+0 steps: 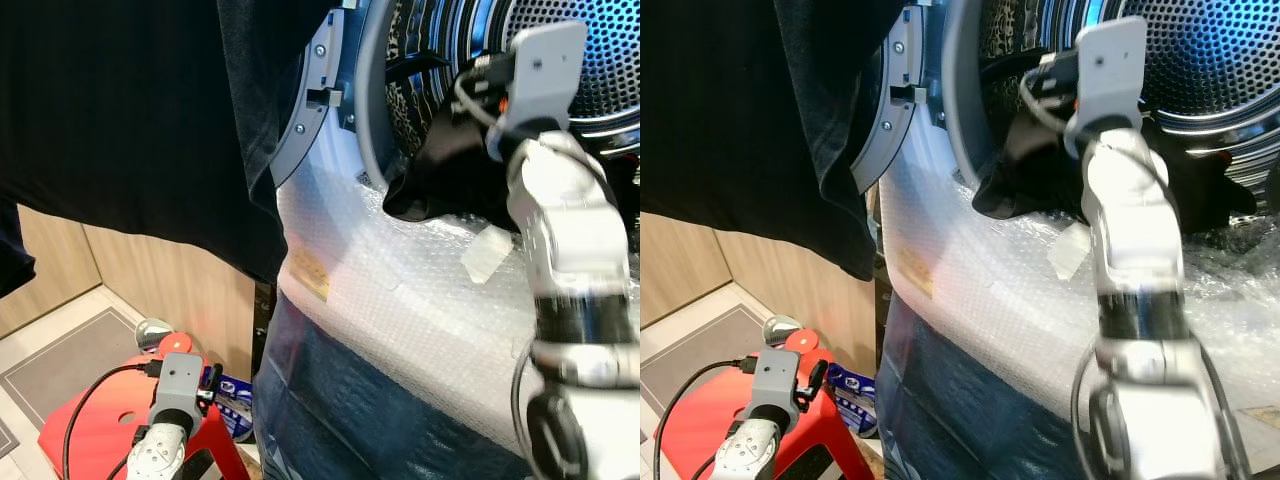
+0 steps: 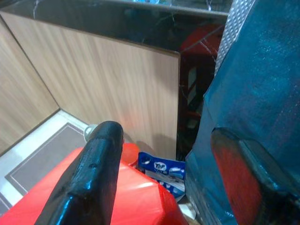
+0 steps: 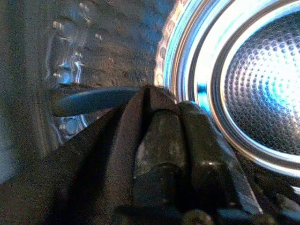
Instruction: Clothes washing
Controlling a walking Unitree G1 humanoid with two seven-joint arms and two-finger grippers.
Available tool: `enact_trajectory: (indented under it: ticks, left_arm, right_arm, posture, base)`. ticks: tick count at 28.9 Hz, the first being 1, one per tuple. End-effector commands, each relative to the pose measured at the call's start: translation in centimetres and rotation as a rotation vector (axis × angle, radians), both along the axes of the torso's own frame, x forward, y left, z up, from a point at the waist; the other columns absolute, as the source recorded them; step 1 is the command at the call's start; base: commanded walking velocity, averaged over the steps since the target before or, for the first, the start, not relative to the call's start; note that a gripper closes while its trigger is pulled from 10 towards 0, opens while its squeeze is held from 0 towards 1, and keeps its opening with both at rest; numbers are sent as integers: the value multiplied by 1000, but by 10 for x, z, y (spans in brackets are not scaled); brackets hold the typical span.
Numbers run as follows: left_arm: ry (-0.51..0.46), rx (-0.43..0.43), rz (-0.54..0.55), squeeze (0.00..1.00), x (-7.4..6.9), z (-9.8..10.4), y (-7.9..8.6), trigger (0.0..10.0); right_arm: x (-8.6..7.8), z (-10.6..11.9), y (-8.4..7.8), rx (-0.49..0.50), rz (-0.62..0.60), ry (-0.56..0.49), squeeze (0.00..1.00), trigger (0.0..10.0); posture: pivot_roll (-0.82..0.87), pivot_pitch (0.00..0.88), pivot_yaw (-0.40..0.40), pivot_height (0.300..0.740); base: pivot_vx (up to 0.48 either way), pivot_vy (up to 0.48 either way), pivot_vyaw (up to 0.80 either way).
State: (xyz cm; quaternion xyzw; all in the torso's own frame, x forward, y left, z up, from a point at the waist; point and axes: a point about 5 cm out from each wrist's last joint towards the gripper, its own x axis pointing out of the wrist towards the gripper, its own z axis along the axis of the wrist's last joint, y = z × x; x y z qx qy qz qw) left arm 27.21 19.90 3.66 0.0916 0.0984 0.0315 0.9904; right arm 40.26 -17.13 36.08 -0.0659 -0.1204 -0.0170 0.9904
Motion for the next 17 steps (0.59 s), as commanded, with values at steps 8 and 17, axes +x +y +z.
enact_trajectory:
  ticks: [8,17]
  left_arm:
    - [1,-15,-21,0,3,1,-7,10000]
    - [28,-23,-31,0,0,-3,-8,10000]
  right_arm:
    - [3,32,-70,207,-376,-8,0,0]
    - [10,18,-64,155,-389,58,0,6471]
  posture:
    - [41,0,-116,740]
    - [44,0,-114,740]
  base:
    - [0,0,0]
    - [0,0,0]
